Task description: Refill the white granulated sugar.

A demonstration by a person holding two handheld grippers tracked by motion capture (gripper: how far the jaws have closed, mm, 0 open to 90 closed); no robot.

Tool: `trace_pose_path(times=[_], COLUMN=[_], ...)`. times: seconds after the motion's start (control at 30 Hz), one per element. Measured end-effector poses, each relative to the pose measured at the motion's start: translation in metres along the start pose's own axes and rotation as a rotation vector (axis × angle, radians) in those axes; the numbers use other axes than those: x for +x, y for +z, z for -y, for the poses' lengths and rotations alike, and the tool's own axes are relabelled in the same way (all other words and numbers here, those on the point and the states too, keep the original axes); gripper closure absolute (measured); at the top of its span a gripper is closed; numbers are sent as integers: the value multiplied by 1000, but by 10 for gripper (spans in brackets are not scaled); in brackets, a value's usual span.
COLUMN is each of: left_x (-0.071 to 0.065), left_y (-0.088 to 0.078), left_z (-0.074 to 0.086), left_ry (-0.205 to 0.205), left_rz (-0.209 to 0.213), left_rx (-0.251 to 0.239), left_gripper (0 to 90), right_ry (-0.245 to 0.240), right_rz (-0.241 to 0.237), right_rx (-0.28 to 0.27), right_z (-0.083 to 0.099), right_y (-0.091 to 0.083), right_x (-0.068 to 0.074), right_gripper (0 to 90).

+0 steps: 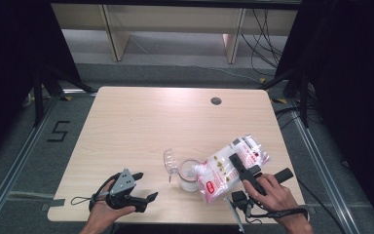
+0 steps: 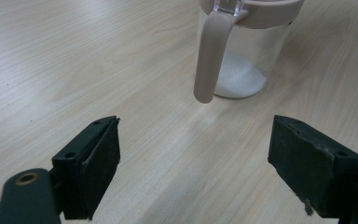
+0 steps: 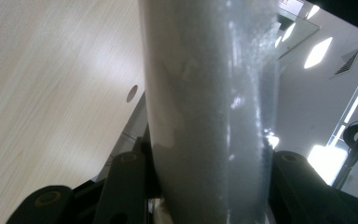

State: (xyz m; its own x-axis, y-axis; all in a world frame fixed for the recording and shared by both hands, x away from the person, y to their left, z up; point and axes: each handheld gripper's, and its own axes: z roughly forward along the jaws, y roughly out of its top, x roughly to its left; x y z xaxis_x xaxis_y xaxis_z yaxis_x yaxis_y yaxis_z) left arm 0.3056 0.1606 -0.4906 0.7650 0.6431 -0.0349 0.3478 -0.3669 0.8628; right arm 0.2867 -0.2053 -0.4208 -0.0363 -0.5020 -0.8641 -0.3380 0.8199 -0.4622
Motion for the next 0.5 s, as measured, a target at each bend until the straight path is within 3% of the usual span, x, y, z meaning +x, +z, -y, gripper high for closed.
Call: trace_pose_path(times=[0.37,0.4,0.5], left_x=[0,-2,-1], left_y=[0,0,0], left_z=[0,1,0], left_ry=[-1,-27,-15], left_rz=[-1,-1,-3], left_rx=[0,0,0], left_gripper=[163,163,163], right_ry=[3,0,1], right_rz=[-1,-1,2], right_rx=[3,2,-1], right_z=[0,0,0], right_y=[0,0,0], right_x=[0,0,1], right_gripper=[625,625,625])
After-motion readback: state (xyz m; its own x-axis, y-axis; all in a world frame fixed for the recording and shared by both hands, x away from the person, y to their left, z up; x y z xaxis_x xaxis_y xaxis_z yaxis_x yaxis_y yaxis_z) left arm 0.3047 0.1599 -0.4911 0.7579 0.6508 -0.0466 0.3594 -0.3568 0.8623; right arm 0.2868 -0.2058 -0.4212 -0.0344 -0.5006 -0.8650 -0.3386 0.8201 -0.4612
